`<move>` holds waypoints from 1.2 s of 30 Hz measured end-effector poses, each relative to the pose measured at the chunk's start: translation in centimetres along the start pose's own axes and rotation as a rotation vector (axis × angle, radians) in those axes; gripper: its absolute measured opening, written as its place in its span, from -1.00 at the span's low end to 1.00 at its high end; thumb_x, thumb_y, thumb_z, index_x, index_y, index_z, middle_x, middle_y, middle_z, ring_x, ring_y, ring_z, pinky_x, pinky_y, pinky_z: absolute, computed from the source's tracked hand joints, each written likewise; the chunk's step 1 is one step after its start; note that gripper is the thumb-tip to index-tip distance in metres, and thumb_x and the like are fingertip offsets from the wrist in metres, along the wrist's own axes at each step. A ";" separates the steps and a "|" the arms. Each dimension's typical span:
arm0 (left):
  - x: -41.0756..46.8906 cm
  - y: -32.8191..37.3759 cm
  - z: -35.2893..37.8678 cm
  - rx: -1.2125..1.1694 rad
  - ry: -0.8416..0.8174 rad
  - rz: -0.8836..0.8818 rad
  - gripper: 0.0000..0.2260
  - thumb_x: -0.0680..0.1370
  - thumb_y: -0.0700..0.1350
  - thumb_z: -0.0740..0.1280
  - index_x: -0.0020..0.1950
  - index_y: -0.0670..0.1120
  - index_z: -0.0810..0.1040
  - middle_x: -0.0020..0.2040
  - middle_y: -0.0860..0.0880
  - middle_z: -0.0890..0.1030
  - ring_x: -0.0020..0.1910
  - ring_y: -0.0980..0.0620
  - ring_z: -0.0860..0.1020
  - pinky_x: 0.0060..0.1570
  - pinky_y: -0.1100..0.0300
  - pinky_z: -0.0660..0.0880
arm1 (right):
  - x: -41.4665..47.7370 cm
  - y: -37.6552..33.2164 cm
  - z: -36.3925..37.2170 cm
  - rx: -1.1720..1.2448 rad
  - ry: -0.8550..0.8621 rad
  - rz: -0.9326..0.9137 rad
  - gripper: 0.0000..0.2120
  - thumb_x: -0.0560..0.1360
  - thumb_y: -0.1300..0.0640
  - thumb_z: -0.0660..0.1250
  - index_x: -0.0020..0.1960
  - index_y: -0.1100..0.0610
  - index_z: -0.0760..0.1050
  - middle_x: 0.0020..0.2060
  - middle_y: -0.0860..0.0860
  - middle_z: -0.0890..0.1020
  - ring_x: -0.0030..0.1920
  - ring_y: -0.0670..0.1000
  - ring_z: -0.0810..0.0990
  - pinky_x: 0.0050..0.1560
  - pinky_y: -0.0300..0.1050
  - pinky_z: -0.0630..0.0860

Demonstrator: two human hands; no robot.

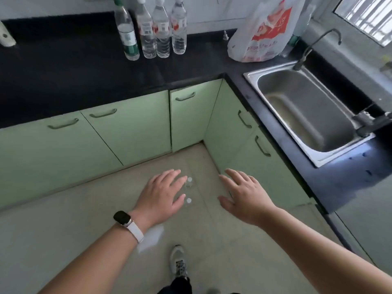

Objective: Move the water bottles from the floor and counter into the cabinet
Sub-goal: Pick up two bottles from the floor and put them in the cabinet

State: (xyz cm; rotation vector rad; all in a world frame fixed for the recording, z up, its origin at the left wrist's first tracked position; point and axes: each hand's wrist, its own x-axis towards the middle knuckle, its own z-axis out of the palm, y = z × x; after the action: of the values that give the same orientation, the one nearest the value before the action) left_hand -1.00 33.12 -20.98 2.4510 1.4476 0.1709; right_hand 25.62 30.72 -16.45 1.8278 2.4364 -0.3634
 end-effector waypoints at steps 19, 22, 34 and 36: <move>6.8 -4.5 27.2 -0.496 -0.026 -0.758 -0.48 0.54 0.04 0.38 0.47 -0.07 0.39 0.41 -0.02 0.46 0.39 -0.02 0.40 0.29 0.23 0.27 | 18.7 11.3 23.9 0.456 -0.253 0.098 -0.44 0.53 -0.13 0.28 0.48 0.00 0.26 0.44 -0.07 0.32 0.39 -0.01 0.32 0.29 -0.13 0.31; 6.6 -5.1 34.8 -0.619 -0.074 -0.902 -0.39 0.54 0.07 0.40 0.54 -0.03 0.29 0.48 0.02 0.38 0.45 0.02 0.33 0.35 0.24 0.23 | 21.5 13.6 30.9 0.530 -0.281 0.113 -0.41 0.52 -0.14 0.30 0.49 0.01 0.27 0.44 -0.04 0.33 0.41 -0.03 0.31 0.37 -0.14 0.24; 8.6 -7.7 57.2 -0.743 -0.041 -1.041 -0.28 0.47 0.13 0.47 0.55 0.03 0.24 0.45 0.07 0.37 0.40 0.08 0.36 0.28 0.19 0.30 | 29.3 16.7 53.7 0.573 -0.260 0.096 -0.34 0.46 -0.12 0.41 0.47 0.00 0.26 0.40 -0.07 0.36 0.36 -0.07 0.37 0.37 -0.07 0.33; 9.4 -8.7 59.8 -0.727 -0.028 -1.018 -0.25 0.45 0.12 0.49 0.54 0.02 0.24 0.43 0.07 0.38 0.38 0.08 0.37 0.25 0.22 0.29 | 30.0 17.1 56.7 0.577 -0.236 0.083 -0.31 0.44 -0.12 0.43 0.47 0.02 0.25 0.39 -0.05 0.37 0.35 -0.06 0.37 0.37 -0.03 0.35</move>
State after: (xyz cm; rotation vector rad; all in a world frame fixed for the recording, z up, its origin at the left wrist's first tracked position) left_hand 11.04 34.06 -80.96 0.9972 1.9619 0.3452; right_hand 28.67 50.16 -79.87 1.9150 2.2284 -1.3046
